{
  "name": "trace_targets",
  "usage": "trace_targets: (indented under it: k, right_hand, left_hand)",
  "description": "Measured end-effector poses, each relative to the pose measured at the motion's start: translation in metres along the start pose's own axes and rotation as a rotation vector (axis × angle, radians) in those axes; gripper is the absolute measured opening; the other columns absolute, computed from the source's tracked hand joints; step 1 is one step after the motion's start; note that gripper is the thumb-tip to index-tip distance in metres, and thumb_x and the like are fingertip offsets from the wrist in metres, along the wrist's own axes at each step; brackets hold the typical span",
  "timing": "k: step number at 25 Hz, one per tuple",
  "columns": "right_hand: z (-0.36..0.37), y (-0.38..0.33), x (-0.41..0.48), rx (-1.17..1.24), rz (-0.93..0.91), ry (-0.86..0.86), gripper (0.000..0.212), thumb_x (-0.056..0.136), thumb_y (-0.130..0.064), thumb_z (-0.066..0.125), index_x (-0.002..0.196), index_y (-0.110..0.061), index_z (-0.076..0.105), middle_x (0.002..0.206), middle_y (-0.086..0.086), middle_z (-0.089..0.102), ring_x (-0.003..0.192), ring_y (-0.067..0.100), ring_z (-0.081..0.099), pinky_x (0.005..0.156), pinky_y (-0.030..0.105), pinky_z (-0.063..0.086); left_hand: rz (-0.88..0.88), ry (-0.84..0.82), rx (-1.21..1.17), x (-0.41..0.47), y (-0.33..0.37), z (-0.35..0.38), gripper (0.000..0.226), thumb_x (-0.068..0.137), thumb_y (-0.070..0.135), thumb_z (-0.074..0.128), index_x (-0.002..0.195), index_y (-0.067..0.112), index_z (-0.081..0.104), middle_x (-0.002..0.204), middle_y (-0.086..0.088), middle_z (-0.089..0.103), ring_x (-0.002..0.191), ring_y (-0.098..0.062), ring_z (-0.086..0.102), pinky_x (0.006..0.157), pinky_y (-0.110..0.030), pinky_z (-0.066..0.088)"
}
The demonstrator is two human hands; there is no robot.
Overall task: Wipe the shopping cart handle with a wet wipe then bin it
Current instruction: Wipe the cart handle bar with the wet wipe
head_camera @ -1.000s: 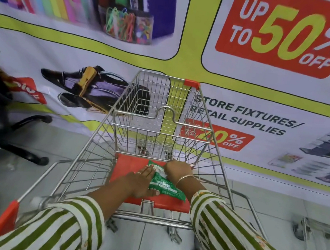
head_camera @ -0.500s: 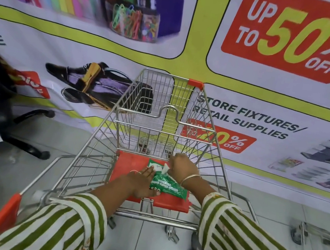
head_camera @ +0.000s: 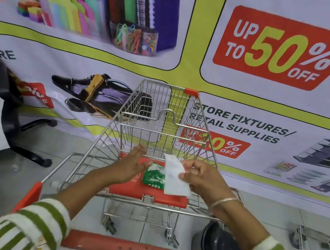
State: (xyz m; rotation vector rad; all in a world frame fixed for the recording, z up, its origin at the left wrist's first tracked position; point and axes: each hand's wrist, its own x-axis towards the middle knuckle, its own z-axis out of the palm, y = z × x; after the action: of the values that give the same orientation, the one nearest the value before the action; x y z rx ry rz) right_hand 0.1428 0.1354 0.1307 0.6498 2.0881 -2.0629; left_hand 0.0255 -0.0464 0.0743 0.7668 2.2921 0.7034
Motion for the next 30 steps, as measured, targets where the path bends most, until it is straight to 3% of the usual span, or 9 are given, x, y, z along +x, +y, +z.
trace_targets:
  k: [2,4,7,9,12,17,21,26,30]
  right_hand:
    - [0.008,0.006,-0.028,-0.151,-0.127,0.062,0.022,0.078,0.006,0.066,0.075,-0.016,0.066,0.056,-0.01,0.066,0.051,-0.001,0.059,0.054,0.021,0.045]
    - [0.024,0.023,-0.053,-0.587,-0.369,0.173,0.021,0.077,0.001,0.065,0.076,-0.019,0.072,0.058,-0.013,0.066,0.048,-0.003,0.053,0.05,0.019,0.043]
    - [0.053,0.053,-0.087,-1.047,-0.661,0.143,0.029,0.068,-0.016,0.049,0.078,-0.025,0.074,0.067,-0.011,0.074,0.049,0.004,0.064,0.042,0.014,0.047]
    - [0.065,0.064,-0.103,-1.064,-0.693,0.11,0.036,0.068,-0.02,0.042,0.081,-0.026,0.075,0.078,-0.011,0.075,0.061,0.004,0.07,0.049,0.014,0.052]
    - [0.06,0.07,-0.116,-0.968,-0.718,0.093,0.031,0.075,-0.018,0.046,0.086,-0.02,0.075,0.095,-0.006,0.075,0.083,0.006,0.07,0.072,0.019,0.054]
    - [0.075,0.07,-0.113,-1.015,-0.749,0.152,0.025,0.078,-0.025,0.051,0.085,-0.015,0.073,0.086,-0.001,0.076,0.073,0.012,0.072,0.062,0.021,0.057]
    - [0.099,0.067,-0.1,-1.08,-0.895,0.056,0.03,0.075,-0.016,0.049,0.091,-0.015,0.074,0.095,0.002,0.075,0.084,0.013,0.071,0.071,0.023,0.057]
    - [0.04,0.081,-0.126,-1.141,-0.922,0.113,0.018,0.083,-0.008,0.062,0.097,-0.011,0.074,0.103,0.007,0.073,0.088,0.017,0.071,0.077,0.021,0.052]
    - [0.086,0.08,-0.101,-1.147,-1.041,0.033,0.023,0.081,-0.011,0.056,0.096,-0.012,0.074,0.102,0.005,0.073,0.094,0.017,0.07,0.076,0.027,0.057]
  left_hand:
    - [0.037,0.092,-0.14,-0.034,0.003,-0.005,0.067,0.095,0.043,0.03,0.147,0.018,-0.004,0.153,0.003,-0.012,0.138,-0.011,-0.01,0.11,-0.034,0.0]
    - [0.042,0.172,-0.235,-0.073,0.001,-0.001,0.069,0.09,0.047,0.031,0.146,0.023,-0.002,0.151,0.011,-0.009,0.135,-0.002,-0.008,0.106,-0.021,-0.001]
    - [0.051,0.257,-0.229,-0.121,-0.005,0.015,0.067,0.088,0.062,0.032,0.14,0.036,-0.001,0.146,0.021,-0.006,0.131,0.011,-0.012,0.098,-0.004,-0.005]
    - [0.034,0.304,-0.069,-0.146,-0.009,0.028,0.073,0.078,0.075,0.019,0.138,0.04,0.001,0.146,0.023,-0.004,0.129,0.014,-0.013,0.098,-0.004,-0.007]
    - [0.008,0.424,0.197,-0.161,-0.019,0.042,0.087,0.079,0.076,-0.001,0.144,0.024,0.021,0.149,0.012,0.014,0.138,-0.004,0.001,0.105,-0.015,-0.01]
    - [-0.037,0.476,0.468,-0.166,-0.02,0.054,0.055,0.091,0.043,0.03,0.118,0.008,0.062,0.128,-0.011,0.058,0.124,-0.031,0.045,0.104,-0.04,0.011]
    - [-0.048,0.518,0.466,-0.164,-0.019,0.054,0.05,0.088,0.04,0.032,0.11,0.011,0.068,0.122,-0.01,0.062,0.118,-0.032,0.052,0.102,-0.041,0.015]
    - [-0.037,0.538,0.429,-0.163,-0.02,0.056,0.049,0.088,0.04,0.033,0.107,0.013,0.069,0.118,-0.007,0.065,0.116,-0.03,0.054,0.101,-0.038,0.014]
    - [-0.036,0.559,0.444,-0.163,-0.019,0.056,0.049,0.088,0.038,0.032,0.106,0.011,0.069,0.117,-0.008,0.066,0.115,-0.03,0.055,0.098,-0.041,0.018]
